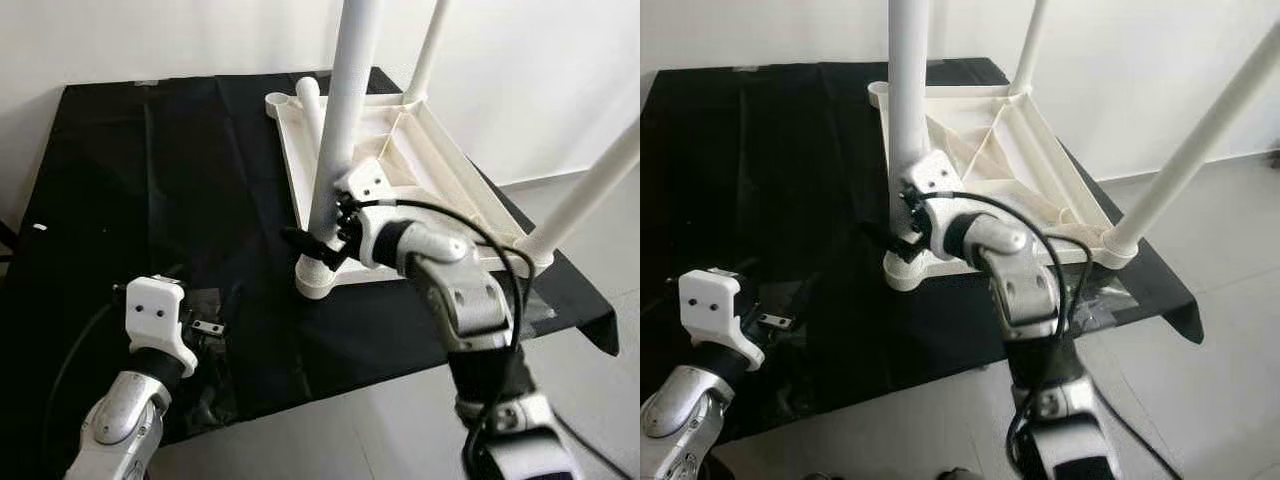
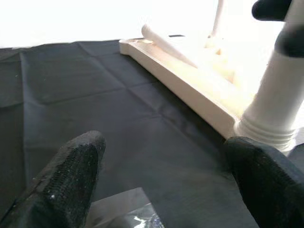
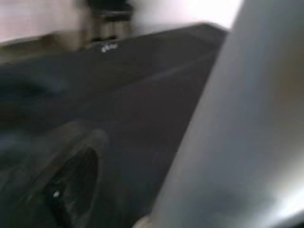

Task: Building children table

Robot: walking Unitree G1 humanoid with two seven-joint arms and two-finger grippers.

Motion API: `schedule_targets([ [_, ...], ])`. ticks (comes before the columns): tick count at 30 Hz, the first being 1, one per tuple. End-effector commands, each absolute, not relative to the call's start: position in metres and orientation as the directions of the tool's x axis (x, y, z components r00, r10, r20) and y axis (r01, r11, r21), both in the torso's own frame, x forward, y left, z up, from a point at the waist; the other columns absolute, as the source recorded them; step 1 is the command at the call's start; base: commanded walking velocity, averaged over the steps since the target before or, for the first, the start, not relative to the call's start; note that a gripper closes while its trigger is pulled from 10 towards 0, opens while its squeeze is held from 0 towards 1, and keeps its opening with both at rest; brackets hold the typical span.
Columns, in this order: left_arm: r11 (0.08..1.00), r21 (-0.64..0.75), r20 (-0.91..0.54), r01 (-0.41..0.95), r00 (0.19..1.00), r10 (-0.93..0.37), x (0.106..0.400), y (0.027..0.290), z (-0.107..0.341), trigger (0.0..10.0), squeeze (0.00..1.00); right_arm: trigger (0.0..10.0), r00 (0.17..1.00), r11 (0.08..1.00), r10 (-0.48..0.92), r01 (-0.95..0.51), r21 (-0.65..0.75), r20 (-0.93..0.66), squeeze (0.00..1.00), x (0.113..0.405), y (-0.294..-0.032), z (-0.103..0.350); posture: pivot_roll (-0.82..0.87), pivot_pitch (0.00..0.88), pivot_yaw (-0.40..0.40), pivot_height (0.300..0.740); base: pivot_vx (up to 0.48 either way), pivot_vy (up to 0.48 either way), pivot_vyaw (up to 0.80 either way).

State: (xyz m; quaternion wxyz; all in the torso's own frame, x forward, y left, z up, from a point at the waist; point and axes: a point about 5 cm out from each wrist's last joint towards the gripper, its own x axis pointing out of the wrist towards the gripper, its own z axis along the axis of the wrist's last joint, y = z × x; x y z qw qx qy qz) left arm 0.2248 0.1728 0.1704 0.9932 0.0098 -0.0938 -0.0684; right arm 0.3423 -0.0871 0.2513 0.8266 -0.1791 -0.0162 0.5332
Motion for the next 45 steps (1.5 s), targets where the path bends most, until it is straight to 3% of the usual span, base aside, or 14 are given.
schedule_targets([
  [1,0.99,0.032,0.177,0.137,0.974,-0.141,0.224,0.172,0.167,10.0,0.0,10.0,0.3,0.234,0.939,-0.917,-0.323,-0.171,0.0,0.34,-0.084,0.251,-0.03,0.15,-0.106,0.74,0.0,0.0,0.0],
  [4,0.99,0.03,0.183,0.139,0.973,-0.142,0.221,0.17,0.168,10.0,0.0,10.0,0.188,0.126,0.965,-0.943,-0.308,-0.182,0.0,0.354,-0.087,0.262,0.0,0.172,-0.116,0.74,0.0,0.0,0.0],
  [11,0.99,0.032,0.186,0.14,0.972,-0.143,0.217,0.168,0.169,10.0,0.0,10.0,0.135,0.074,0.973,-0.95,-0.304,-0.185,0.0,0.364,-0.082,0.269,0.01,0.188,-0.122,0.74,0.0,0.0,0.0],
  [12,0.99,0.032,0.185,0.14,0.972,-0.143,0.215,0.168,0.169,10.0,0.0,3.4,0.114,0.046,0.971,-0.951,-0.305,-0.208,0.0,0.37,-0.081,0.273,0.02,0.199,-0.129,0.74,0.0,0.0,0.0],
  [14,0.99,0.03,0.185,0.139,0.972,-0.142,0.215,0.167,0.17,10.0,0.0,3.4,0.105,0.035,0.971,-0.952,-0.303,-0.217,0.0,0.371,-0.082,0.274,0.02,0.2,-0.13,0.74,0.0,0.0,0.0],
  [15,0.99,0.028,0.185,0.138,0.973,-0.141,0.215,0.167,0.17,10.0,0.0,0.0,0.081,0.012,0.971,-0.956,-0.293,-0.224,0.0,0.372,-0.083,0.275,0.03,0.204,-0.134,0.74,0.0,0.0,0.0],
  [28,0.991,0.021,0.194,0.13,0.972,-0.131,0.217,0.168,0.17,10.0,0.0,0.0,-0.01,-0.068,0.978,-0.96,-0.272,-0.208,0.0,0.367,-0.108,0.269,-0.02,0.201,-0.136,0.74,0.0,0.0,0.0],
  [33,0.991,0.02,0.197,0.129,0.972,-0.131,0.219,0.169,0.171,10.0,0.0,0.0,0.116,0.075,0.987,-0.945,-0.317,-0.113,0.0,0.358,-0.111,0.25,-0.04,0.196,-0.14,0.74,0.0,0.0,0.0],
  [34,0.992,0.021,0.198,0.128,0.972,-0.129,0.22,0.17,0.171,10.0,0.0,0.0,0.271,0.25,0.961,-0.934,-0.256,-0.052,0.0,0.355,-0.102,0.235,-0.06,0.19,-0.132,0.74,0.0,0.0,0.0],
  [35,0.992,0.026,0.198,0.125,0.972,-0.128,0.222,0.173,0.17,10.0,0.0,0.0,0.653,0.65,0.757,-0.748,-0.135,0.033,0.0,0.353,-0.096,0.212,-0.07,0.185,-0.111,0.74,0.0,0.0,0.0],
  [36,0.992,0.032,0.197,0.125,0.972,-0.129,0.224,0.176,0.171,10.0,0.0,0.0,0.791,0.785,0.608,-0.612,-0.094,-0.067,0.0,0.321,-0.102,0.176,-0.07,0.183,-0.103,0.74,0.0,0.0,0.0],
  [38,0.992,0.035,0.196,0.125,0.972,-0.13,0.226,0.177,0.171,10.0,0.0,0.0,0.857,0.856,0.497,-0.51,-0.084,-0.138,0.0,0.294,-0.109,0.158,-0.07,0.184,-0.103,0.74,0.0,0.0,0.0],
  [40,0.991,0.038,0.19,0.131,0.972,-0.136,0.228,0.181,0.169,10.0,0.0,0.0,0.838,0.844,0.499,-0.528,-0.095,-0.22,0.0,0.268,-0.115,0.148,-0.1,0.168,-0.073,0.74,0.0,0.0,0.0],
  [45,0.989,0.042,0.186,0.143,0.971,-0.148,0.232,0.185,0.168,10.0,0.0,0.0,0.842,0.842,0.5,-0.528,-0.114,-0.204,0.0,0.272,-0.119,0.162,-0.09,0.159,-0.069,0.74,0.0,0.0,0.0],
])
